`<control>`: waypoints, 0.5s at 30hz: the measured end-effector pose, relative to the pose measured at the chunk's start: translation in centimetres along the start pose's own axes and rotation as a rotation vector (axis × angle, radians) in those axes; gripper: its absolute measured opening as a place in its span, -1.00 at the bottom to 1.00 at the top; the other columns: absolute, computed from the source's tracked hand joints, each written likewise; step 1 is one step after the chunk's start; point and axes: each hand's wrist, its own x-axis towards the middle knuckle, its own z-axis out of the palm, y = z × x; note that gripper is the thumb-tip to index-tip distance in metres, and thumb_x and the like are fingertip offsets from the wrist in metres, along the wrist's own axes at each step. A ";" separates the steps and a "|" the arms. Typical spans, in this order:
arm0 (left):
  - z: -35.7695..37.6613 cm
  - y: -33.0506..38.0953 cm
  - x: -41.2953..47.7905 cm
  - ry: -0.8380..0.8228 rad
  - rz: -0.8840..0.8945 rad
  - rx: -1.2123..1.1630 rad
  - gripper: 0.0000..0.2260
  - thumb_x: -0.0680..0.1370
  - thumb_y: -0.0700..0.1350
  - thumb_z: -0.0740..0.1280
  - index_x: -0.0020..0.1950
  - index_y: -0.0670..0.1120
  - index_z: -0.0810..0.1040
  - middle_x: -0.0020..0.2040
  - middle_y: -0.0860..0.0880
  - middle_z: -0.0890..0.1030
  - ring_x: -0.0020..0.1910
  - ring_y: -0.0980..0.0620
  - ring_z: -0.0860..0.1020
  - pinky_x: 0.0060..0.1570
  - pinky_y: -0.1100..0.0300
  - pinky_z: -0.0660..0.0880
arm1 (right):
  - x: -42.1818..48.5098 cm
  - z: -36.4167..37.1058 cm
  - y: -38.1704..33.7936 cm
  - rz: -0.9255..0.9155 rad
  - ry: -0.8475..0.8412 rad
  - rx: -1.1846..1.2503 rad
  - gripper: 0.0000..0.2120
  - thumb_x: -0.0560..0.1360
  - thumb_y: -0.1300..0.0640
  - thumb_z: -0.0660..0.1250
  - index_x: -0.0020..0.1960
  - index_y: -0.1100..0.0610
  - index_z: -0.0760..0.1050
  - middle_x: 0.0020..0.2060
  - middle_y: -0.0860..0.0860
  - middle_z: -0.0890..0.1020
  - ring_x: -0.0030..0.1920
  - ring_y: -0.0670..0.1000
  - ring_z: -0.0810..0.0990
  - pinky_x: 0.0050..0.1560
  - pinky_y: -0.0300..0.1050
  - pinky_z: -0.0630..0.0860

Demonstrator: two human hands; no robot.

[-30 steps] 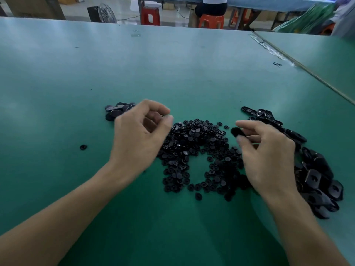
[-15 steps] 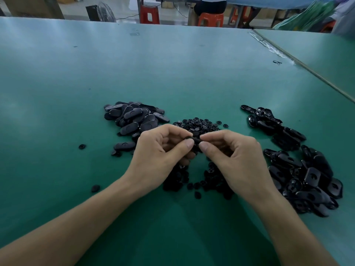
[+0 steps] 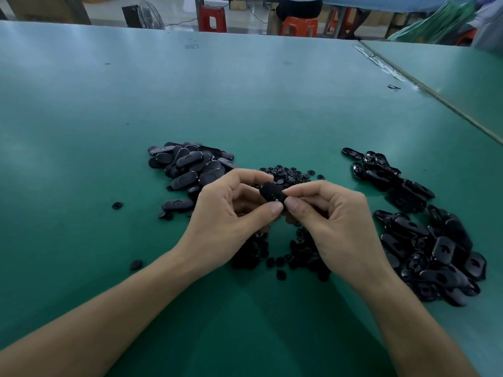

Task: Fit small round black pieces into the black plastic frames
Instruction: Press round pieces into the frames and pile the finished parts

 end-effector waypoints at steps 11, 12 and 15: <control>0.2 -0.1 0.2 0.037 0.042 -0.037 -0.65 0.62 -0.35 0.30 0.26 0.04 0.57 -0.17 0.05 0.56 -0.13 0.02 0.68 -0.23 0.18 0.64 | -0.3 -1.3 0.2 0.015 0.060 -0.682 -0.94 0.45 0.01 0.50 -0.10 -0.04 0.65 -0.25 -0.16 0.58 -0.14 -0.07 0.57 -0.07 -0.03 0.57; 0.2 -0.1 0.2 0.031 0.036 -0.032 -0.64 0.62 -0.35 0.29 0.28 0.06 0.55 -0.17 0.11 0.55 -0.14 0.04 0.67 -0.24 0.17 0.64 | -0.4 -1.3 0.2 0.042 0.034 -0.718 -0.91 0.44 -0.04 0.50 -0.11 -0.05 0.65 -0.25 -0.16 0.56 -0.12 -0.05 0.55 -0.06 -0.04 0.54; 0.1 -0.1 0.4 0.040 0.024 0.002 -0.62 0.61 -0.36 0.30 0.28 0.07 0.52 -0.09 -0.04 0.52 -0.18 0.05 0.64 -0.26 0.19 0.62 | -0.4 -1.0 -0.3 0.087 0.007 -0.763 -0.91 0.45 -0.06 0.47 -0.13 -0.06 0.64 -0.25 -0.15 0.53 -0.10 -0.03 0.52 -0.06 -0.07 0.49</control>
